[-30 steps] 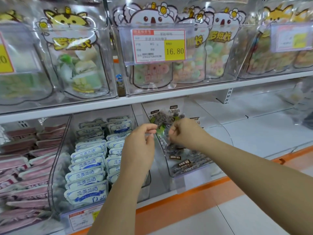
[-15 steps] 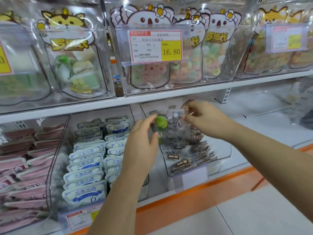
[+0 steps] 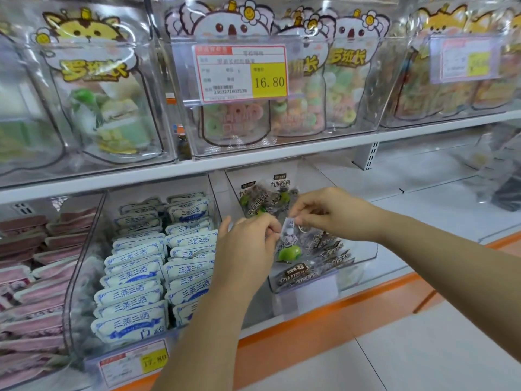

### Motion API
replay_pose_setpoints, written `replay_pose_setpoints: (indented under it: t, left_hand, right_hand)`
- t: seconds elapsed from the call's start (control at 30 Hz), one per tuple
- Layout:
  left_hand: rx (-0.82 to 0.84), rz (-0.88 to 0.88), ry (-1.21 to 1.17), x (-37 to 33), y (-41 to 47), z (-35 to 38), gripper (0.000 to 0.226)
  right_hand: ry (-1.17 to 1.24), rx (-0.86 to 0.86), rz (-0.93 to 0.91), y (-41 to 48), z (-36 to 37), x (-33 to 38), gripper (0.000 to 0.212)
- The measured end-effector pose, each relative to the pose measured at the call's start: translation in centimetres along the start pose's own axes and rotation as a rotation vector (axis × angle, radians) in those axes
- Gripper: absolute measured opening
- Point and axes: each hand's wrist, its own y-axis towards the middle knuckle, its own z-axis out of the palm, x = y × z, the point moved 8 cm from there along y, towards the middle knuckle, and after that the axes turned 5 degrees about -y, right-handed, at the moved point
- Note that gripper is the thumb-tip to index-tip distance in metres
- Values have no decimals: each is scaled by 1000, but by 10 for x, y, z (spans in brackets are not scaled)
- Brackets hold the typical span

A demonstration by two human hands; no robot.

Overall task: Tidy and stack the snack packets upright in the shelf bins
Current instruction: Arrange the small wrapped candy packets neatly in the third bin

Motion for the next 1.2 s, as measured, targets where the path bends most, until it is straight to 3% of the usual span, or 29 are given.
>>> replay_pose_setpoints:
  t: [0.13, 0.27, 0.33, 0.43, 0.53, 0.67, 0.77, 0.87, 1.0, 1.07, 1.13, 1.2]
  left_hand:
    - [-108, -9, -206, 4, 1, -16, 7]
    - [-162, -136, -440, 18, 2, -25, 18]
    - [-148, -157, -472, 20, 2, -25, 20]
    - [-59, -168, -331, 19, 0, -14, 11]
    - [-107, -164, -275, 19, 0, -16, 25]
    - [-125, -127, -233, 18, 3, -19, 26]
    - [-95, -94, -217, 13, 1, -16, 23]
    - [-14, -49, -165, 10, -1, -8, 23]
    - [174, -5, 29, 7, -10, 2, 24]
    - [236, 7, 64, 4, -13, 3, 26]
    - [274, 45, 94, 1, -12, 6, 26]
    - [303, 67, 106, 1, -13, 8, 25]
  right_hand:
    - [87, 68, 108, -4, -7, -26, 31]
    - [679, -102, 144, -7, -11, -33, 25]
    - [756, -161, 140, -7, -12, -34, 22]
    - [494, -186, 78, -7, -18, -25, 16]
    - [125, -166, -3, -8, -25, -13, 9]
    - [-293, 129, -80, 0, 10, 7, 6]
    - [-529, 255, -130, 11, 46, 19, 11]
    - [-536, 382, -127, 17, 72, 17, 21]
    - [-217, 533, -28, 6, 62, 4, 18]
    - [-149, 410, 0, 8, 38, 2, 18]
    - [-166, 140, -18, 21, 6, 3, 22]
    - [-189, 55, -64, 35, 0, 10, 20]
